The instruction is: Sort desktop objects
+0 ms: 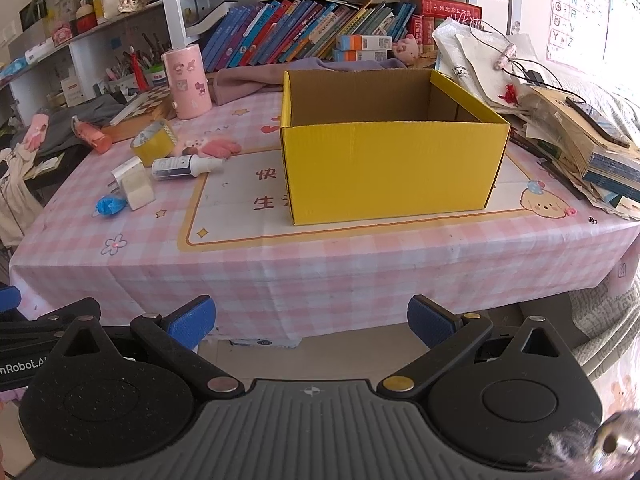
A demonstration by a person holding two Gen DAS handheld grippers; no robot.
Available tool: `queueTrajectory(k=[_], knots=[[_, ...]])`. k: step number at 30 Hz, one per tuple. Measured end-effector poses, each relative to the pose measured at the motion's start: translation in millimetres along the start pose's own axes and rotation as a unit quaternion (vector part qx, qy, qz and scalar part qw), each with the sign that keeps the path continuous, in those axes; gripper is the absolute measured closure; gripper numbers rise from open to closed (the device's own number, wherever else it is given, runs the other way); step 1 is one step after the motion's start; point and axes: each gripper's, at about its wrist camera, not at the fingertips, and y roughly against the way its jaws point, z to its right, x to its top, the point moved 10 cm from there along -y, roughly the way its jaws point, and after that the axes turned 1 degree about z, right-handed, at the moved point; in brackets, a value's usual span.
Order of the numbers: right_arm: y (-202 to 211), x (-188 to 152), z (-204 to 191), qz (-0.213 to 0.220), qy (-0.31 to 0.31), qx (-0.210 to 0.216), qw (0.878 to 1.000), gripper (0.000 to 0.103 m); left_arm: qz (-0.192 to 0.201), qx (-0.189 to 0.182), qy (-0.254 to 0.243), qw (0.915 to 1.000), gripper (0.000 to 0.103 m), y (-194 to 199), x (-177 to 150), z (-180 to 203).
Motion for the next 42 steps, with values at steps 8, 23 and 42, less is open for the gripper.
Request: queueTrajectory(k=[8,23,42], knots=[[-1.6,0.8,-4.3,-0.001,0.004,0.000,1.000,0.000,-0.002,-0.001,0.004,1.0000,0.000,-1.0,-0.3,-1.8],[-2.4,1.6,-12.7,0.001,0.021,0.002,1.000,0.000,-0.001,-0.003,0.007,1.0000,0.000,-2.7,-1.2,-5.7],[-3.9,5.1,-16.0,0.004,0.020,0.002,1.000,0.000,0.004,-0.003,-0.001,1.0000,0.000,-3.8,2.8,-7.5]])
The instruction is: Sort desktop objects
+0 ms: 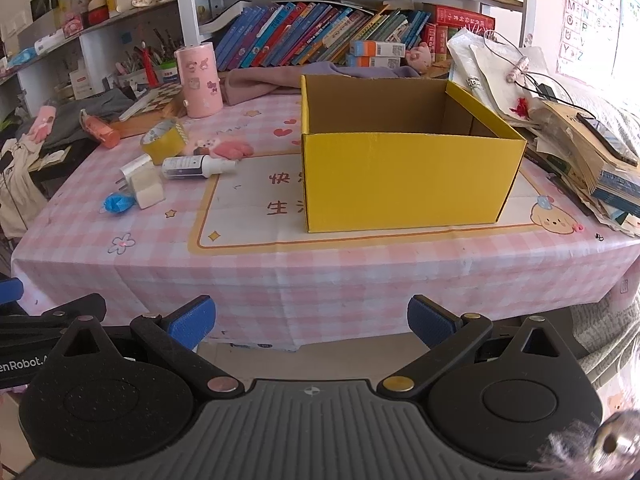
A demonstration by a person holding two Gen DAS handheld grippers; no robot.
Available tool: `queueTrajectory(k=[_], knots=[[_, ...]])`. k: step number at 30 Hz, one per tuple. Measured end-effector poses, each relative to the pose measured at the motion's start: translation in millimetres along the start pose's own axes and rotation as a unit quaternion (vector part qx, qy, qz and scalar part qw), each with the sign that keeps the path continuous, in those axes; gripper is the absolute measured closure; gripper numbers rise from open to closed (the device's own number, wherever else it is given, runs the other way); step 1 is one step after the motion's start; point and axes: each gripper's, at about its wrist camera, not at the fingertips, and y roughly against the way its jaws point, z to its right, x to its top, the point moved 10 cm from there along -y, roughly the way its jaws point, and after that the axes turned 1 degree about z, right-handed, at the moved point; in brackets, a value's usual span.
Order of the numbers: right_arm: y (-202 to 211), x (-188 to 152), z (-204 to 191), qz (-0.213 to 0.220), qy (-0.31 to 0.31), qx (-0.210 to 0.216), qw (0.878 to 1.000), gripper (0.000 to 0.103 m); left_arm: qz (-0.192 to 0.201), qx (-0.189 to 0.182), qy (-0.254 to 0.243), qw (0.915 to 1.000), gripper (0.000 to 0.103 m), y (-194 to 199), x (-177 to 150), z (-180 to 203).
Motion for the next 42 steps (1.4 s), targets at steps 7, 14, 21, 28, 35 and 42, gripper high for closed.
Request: queueTrajectory(k=[7,14,21,28,35,42], knots=[[-1.9,1.4,-3.2,-0.001,0.001,0.000,1.000,0.000,-0.003,-0.001,0.002,1.0000,0.000,-3.7,1.5,-5.1],[-8.3,6.1,-15.7,-0.004,0.009,0.010,1.000,0.000,-0.004,0.000,-0.002,1.0000,0.000,-9.6,3.2,-12.8],[-10.4,13.5,-37.6,0.009,0.042,0.022,0.999,0.000,0.006,0.007,-0.002,1.0000,0.000,-11.4,9.1,-25.5],[-16.7,18.6,-57.2,0.003,0.053,0.040,0.998,0.000,0.009,0.012,0.020,0.9997,0.000,-10.4,10.6,-46.8],[-16.9,26.6,-77.3,0.017,0.070,0.058,0.996,0.000,0.008,0.019,0.032,0.9993,0.000,-10.8,9.6,-60.5],[-21.7,34.1,-90.2,0.029,0.082,0.076,0.993,0.002,0.012,0.018,0.053,0.9984,0.000,-14.5,12.0,-71.9]])
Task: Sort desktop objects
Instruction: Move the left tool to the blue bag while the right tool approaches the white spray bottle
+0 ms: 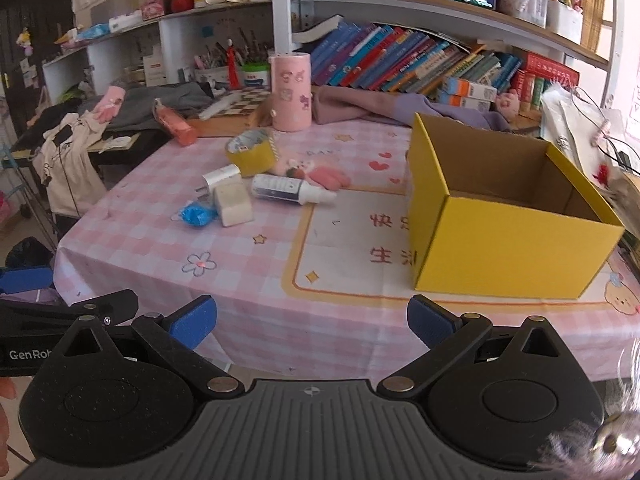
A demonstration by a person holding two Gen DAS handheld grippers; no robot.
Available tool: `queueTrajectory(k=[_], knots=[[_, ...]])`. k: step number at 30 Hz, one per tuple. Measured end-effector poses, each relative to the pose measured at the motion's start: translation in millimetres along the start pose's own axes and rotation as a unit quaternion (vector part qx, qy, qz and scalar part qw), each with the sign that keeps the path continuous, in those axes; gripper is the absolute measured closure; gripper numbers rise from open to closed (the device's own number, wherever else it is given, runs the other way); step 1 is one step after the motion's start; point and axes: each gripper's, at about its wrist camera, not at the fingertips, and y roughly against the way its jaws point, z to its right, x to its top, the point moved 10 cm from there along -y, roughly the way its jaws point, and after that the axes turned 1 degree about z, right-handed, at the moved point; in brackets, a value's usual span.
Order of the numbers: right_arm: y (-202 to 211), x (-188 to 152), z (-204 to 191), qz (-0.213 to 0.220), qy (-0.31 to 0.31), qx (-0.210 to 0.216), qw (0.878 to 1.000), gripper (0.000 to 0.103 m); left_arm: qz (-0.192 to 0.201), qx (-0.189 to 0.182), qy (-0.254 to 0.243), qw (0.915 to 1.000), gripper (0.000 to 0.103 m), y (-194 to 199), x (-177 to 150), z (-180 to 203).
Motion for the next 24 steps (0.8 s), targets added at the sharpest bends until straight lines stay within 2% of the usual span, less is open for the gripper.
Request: queueTrajectory(k=[10,24], knots=[[-32.0,14.5,2.6,-0.009,0.000,0.022,1.000,0.004,-0.004,0.009,0.015,0.9998,0.000,-26.4,12.5,-6.1],[-106.2,46.9,10.3,-0.044,0.008,0.053,0.998,0.016,-0.039,0.036,0.018,0.9984,0.001,-92.0,39.8,-12.1]])
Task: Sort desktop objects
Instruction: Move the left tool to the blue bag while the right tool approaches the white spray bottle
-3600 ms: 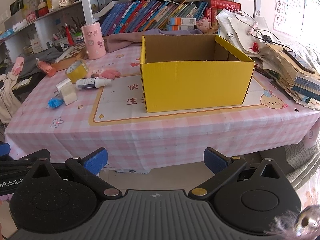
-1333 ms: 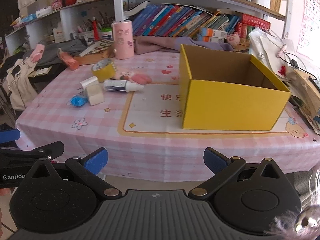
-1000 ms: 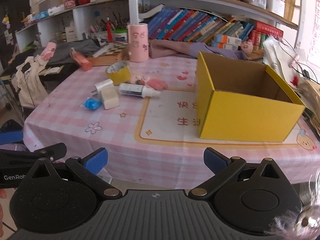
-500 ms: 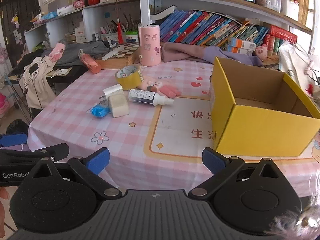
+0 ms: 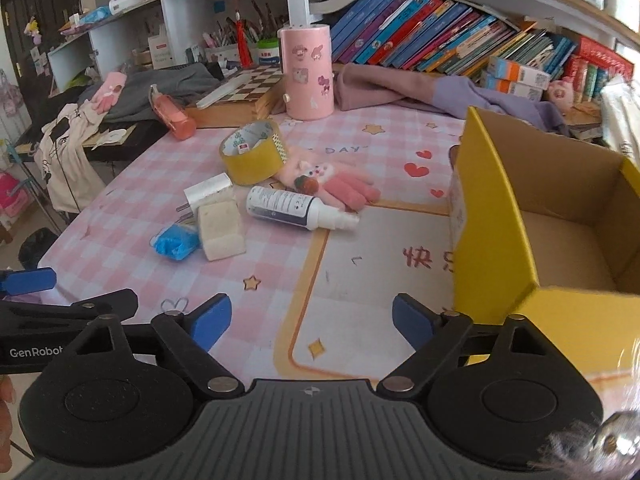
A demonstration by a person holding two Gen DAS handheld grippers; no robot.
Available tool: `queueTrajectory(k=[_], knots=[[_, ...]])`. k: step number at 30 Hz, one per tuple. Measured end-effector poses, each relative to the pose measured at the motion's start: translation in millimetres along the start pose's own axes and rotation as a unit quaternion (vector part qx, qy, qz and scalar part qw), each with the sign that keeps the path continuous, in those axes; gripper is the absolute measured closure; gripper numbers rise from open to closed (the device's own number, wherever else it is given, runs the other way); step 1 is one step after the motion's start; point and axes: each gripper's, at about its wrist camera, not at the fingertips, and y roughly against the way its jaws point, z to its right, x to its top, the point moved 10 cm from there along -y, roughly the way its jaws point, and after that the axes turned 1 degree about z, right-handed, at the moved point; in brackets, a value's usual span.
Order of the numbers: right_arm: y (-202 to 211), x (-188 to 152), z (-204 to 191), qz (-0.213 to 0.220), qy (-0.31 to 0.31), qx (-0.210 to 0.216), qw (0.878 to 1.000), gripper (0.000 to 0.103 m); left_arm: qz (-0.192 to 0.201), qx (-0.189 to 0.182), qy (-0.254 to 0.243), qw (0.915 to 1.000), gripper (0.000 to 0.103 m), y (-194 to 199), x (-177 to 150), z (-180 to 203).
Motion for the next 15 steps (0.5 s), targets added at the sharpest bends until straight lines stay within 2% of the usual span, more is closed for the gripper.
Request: queueTrajectory(k=[10,15], knots=[[-46.9,26.2,-1.0,-0.019,0.022,0.019,0.999,0.017,-0.028,0.015,0.007,0.9995,0.010,-35.2,15.4,1.2],[-67.9,39.8,-0.1,-0.027,0.032,0.022,0.999,0.024,-0.041,0.020,0.010,0.9989,0.025,-52.7,23.5,2.8]])
